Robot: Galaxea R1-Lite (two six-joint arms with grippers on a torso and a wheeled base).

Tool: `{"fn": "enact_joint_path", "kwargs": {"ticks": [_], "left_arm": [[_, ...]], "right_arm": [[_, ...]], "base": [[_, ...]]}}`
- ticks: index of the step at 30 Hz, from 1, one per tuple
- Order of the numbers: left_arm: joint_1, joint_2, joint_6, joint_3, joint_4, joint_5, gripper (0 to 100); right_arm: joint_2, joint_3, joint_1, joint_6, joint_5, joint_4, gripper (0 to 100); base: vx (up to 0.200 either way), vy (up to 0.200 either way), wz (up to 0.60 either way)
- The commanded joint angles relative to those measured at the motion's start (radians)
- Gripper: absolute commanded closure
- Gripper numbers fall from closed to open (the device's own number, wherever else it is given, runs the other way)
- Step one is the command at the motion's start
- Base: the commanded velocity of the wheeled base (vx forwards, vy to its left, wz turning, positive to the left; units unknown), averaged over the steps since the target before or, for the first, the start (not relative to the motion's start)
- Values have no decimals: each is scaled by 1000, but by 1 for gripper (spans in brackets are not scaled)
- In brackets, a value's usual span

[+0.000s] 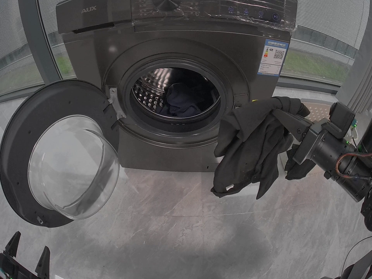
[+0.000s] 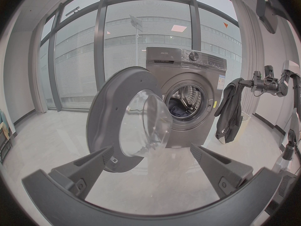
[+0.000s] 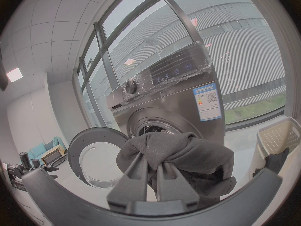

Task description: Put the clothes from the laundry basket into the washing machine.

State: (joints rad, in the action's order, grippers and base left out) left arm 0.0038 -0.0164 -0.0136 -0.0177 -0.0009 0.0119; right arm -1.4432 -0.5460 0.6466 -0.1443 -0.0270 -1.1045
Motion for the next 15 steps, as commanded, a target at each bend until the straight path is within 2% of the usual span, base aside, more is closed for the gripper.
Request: {"fn": "enact_joint_path", "kwargs": {"ticks": [1,8,13,15], "left_arm": [[1,16,15,18,-1,5,0],[1,13,20,16,1,6,0],[2,16,29,18,-5,6,0],[2,16,15,5,-21,10,0]], "right_arm": [[-17,-5,56,-5,-2,9,100],[-80,-61,133,-9,-16,-2,100],[-151,-94,137,-12,-17,-5,100],[-164,-103,137,-12,-16,-5,100]], "base": [[0,0,0],[0,0,0],[0,0,0],[0,0,0]]}}
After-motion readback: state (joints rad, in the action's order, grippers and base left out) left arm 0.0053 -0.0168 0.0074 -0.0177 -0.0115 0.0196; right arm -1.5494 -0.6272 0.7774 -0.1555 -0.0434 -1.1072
